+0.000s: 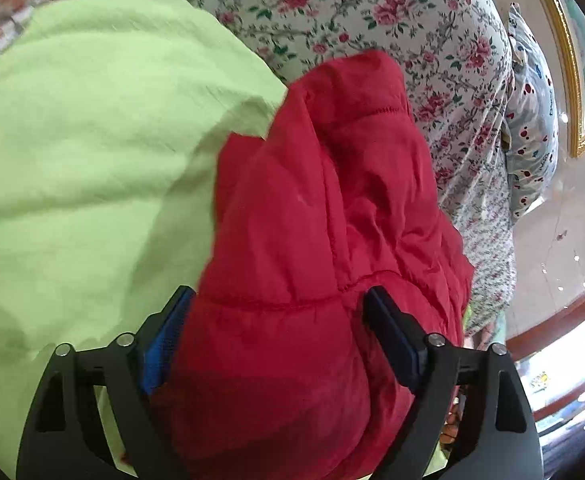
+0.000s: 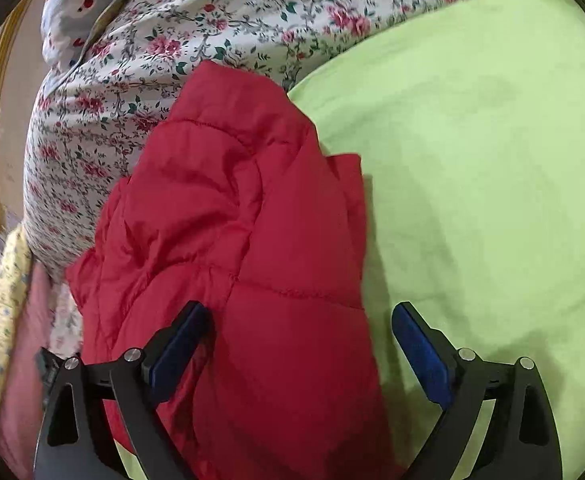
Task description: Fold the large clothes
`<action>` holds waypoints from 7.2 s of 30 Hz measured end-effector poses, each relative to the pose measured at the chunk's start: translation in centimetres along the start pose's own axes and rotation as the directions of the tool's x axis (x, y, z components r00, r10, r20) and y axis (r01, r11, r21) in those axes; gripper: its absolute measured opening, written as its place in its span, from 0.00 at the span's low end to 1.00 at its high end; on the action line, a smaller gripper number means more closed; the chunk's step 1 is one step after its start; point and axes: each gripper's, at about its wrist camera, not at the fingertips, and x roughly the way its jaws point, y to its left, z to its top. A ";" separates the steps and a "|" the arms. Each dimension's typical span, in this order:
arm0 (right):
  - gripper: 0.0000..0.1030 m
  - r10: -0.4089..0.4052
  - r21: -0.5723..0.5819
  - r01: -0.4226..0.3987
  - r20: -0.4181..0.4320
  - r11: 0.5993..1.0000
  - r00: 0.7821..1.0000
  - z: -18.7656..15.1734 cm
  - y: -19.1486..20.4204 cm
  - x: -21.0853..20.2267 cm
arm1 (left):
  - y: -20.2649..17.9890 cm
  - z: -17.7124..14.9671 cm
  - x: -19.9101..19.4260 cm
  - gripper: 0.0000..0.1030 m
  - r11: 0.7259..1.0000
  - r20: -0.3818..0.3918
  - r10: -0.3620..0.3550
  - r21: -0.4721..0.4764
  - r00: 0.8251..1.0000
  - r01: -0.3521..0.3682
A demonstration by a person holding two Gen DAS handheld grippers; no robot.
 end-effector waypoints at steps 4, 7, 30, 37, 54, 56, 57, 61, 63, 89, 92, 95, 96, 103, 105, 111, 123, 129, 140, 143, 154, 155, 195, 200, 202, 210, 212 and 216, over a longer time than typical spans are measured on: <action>0.93 0.052 0.029 -0.052 -0.029 0.998 0.998 -0.3 0.1 1.0 | -0.8 -0.6 1.1 0.88 1.000 -0.017 0.003 0.025 1.000 -0.002; 0.79 0.050 0.000 -0.050 -0.045 0.999 0.998 -0.7 1.1 1.5 | -1.5 -0.9 0.9 0.82 0.998 -0.017 0.014 0.061 1.000 -0.012; 0.37 0.063 -0.065 -0.068 -0.079 0.996 0.995 -7.4 5.9 -7.5 | -4.0 -8.9 -10.8 0.48 0.990 -0.008 -0.052 0.127 0.999 0.053; 0.37 0.092 -0.048 -0.098 -0.113 0.994 0.989 -11.6 5.3 -10.3 | -4.0 -12.3 -15.0 0.46 0.991 -0.021 -0.060 0.122 0.998 0.062; 0.48 0.062 -0.038 -0.068 -0.125 0.997 0.990 -14.8 3.3 -10.9 | -2.3 -14.9 -13.8 0.54 0.977 -0.025 0.132 0.172 0.991 -0.126; 0.50 0.060 -0.036 -0.065 -0.127 0.997 0.990 -14.8 3.1 -10.9 | -2.4 -15.0 -13.6 0.60 0.971 -0.020 0.162 0.184 0.987 -0.155; 0.51 0.054 -0.038 -0.059 -0.130 0.998 0.990 -14.8 3.2 -10.9 | -2.5 -15.0 -13.5 0.63 0.967 -0.016 0.180 0.188 0.983 -0.174; 0.57 0.024 -0.066 -0.032 -0.130 0.997 0.991 -14.7 4.0 -11.1 | -3.1 -15.0 -13.5 0.78 0.941 0.015 0.261 0.221 0.965 -0.258; 0.60 0.005 -0.079 -0.015 -0.126 0.997 0.992 -14.7 4.1 -11.2 | -3.3 -15.0 -13.6 0.78 0.933 0.023 0.278 0.233 0.960 -0.275; 0.93 -0.214 -0.311 0.220 0.054 0.925 0.975 -11.3 8.4 -11.2 | -7.8 -13.8 -11.1 0.81 0.826 0.105 0.401 0.390 0.910 -0.408; 0.92 -0.221 -0.343 0.224 0.047 0.912 0.974 -11.0 9.3 -9.9 | -8.2 -14.2 -10.5 0.69 0.810 0.104 0.401 0.425 0.910 -0.405; 0.58 -0.251 -0.398 0.254 0.061 0.882 0.966 -11.6 10.6 -9.0 | -8.4 -14.2 -10.7 0.41 0.811 0.108 0.386 0.432 0.916 -0.393; 0.51 -0.278 -0.418 0.282 0.072 0.864 0.958 -11.9 11.0 -8.7 | -8.4 -14.0 -10.9 0.35 0.814 0.113 0.381 0.429 0.918 -0.391; 0.14 -0.255 -0.412 0.289 0.137 0.864 0.957 -11.6 11.7 -10.3 | -8.9 -12.8 -11.7 0.19 0.859 0.124 0.298 0.398 0.947 -0.322; 0.13 -0.238 -0.399 0.284 0.162 0.872 0.958 -11.0 11.9 -11.0 | -9.5 -12.2 -11.6 0.18 0.863 0.140 0.285 0.394 0.948 -0.317; 0.12 -0.237 -0.350 0.288 0.182 0.891 0.954 -8.8 11.5 -10.5 | -9.3 -10.4 -9.9 0.17 0.872 0.146 0.288 0.370 0.947 -0.322; 0.11 -0.223 -0.257 0.241 0.098 0.936 0.970 -6.7 9.1 -7.3 | -7.4 -7.9 -6.5 0.17 0.930 0.043 0.237 0.280 0.970 -0.240; 0.11 -0.258 -0.243 0.266 0.068 0.933 0.964 -6.6 7.9 -5.5 | -7.1 -8.1 -5.3 0.17 0.921 0.029 0.264 0.290 0.964 -0.261; 0.13 -0.279 -0.231 0.285 0.060 0.930 0.958 -6.2 7.8 -5.3 | -7.5 -8.4 -5.8 0.25 0.903 0.058 0.305 0.301 0.951 -0.308; 0.15 -0.290 -0.232 0.296 0.060 0.927 0.955 -6.3 7.8 -5.3 | -7.7 -8.6 -6.6 0.39 0.906 0.073 0.297 0.295 0.952 -0.305; 0.21 -0.305 -0.219 0.312 0.063 0.925 0.950 -6.4 7.0 -4.9 | -9.2 -9.9 -10.5 0.49 0.894 0.153 0.289 0.311 0.945 -0.324; 0.25 -0.302 -0.215 0.309 0.063 0.927 0.951 -6.4 6.9 -5.0 | -9.4 -10.3 -10.9 0.49 0.892 0.157 0.286 0.317 0.945 -0.323; 0.73 -0.272 -0.529 0.281 0.098 0.801 0.957 -20.3 16.5 -10.3 | -15.3 -23.2 -8.8 0.70 0.734 0.101 0.376 0.575 0.921 -0.362; 0.73 -0.297 -0.485 0.311 0.108 0.817 0.949 -18.7 14.9 -9.8 | -15.0 -22.3 -6.8 0.75 0.715 0.114 0.411 0.575 0.905 -0.397; 0.73 -0.304 -0.466 0.321 0.113 0.824 0.946 -18.3 14.3 -9.8 | -14.7 -21.6 -6.2 0.77 0.723 0.105 0.411 0.567 0.906 -0.394; 0.73 -0.316 -0.422 0.335 0.117 0.842 0.942 -17.9 13.2 -10.2 | -14.1 -20.3 -4.3 0.79 0.742 0.094 0.415 0.541 0.905 -0.397; 0.73 -0.310 -0.409 0.334 0.126 0.849 0.942 -17.9 13.5 -10.7 | -14.1 -20.4 -4.2 0.79 0.740 0.101 0.418 0.538 0.903 -0.403; 0.75 -0.262 -0.432 0.314 0.177 0.846 0.949 -18.7 15.2 -12.7 | -14.1 -20.4 -4.1 0.79 0.739 0.108 0.421 0.536 0.901 -0.409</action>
